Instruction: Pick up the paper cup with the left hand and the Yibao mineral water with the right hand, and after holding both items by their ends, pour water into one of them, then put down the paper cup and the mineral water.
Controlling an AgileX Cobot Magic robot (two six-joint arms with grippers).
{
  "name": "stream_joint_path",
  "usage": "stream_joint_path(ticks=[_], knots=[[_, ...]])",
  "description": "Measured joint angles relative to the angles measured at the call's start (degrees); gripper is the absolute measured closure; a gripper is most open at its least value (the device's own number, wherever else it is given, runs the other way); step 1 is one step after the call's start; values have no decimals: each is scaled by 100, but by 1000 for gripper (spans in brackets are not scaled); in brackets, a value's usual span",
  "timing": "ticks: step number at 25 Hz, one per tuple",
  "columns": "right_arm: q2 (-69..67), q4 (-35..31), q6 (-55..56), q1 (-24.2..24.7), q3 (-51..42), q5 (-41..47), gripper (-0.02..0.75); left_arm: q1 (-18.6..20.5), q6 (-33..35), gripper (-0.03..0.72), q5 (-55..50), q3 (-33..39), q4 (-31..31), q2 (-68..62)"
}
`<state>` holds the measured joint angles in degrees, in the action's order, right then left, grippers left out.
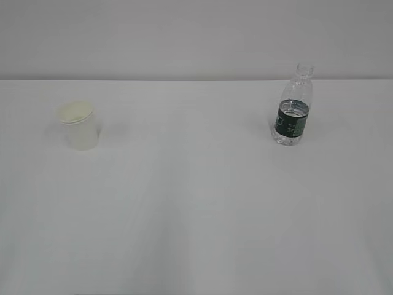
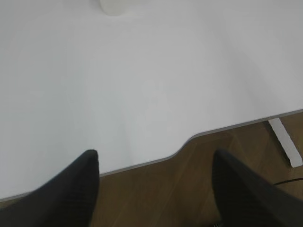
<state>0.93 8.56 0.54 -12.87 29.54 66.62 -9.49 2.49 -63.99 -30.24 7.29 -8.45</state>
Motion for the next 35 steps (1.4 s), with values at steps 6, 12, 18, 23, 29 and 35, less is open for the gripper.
stream_joint_path(ticks=[6,12,18,23,29,35], knots=[[0,0,0,0,-35,-35,166,0,0,214,42,40,0,35],[0,-4,-5,0,-39,-56,166,0,0,238,42,40,0,35],[0,-4,-5,0,-39,-68,167,0,0,240,42,40,0,35],[0,-4,-5,0,-39,-81,167,0,0,241,42,40,-10,35],[0,-4,-5,0,-39,-81,166,0,0,242,42,40,-10,35],[0,-4,-5,0,-39,-93,167,0,0,242,42,40,-10,35]])
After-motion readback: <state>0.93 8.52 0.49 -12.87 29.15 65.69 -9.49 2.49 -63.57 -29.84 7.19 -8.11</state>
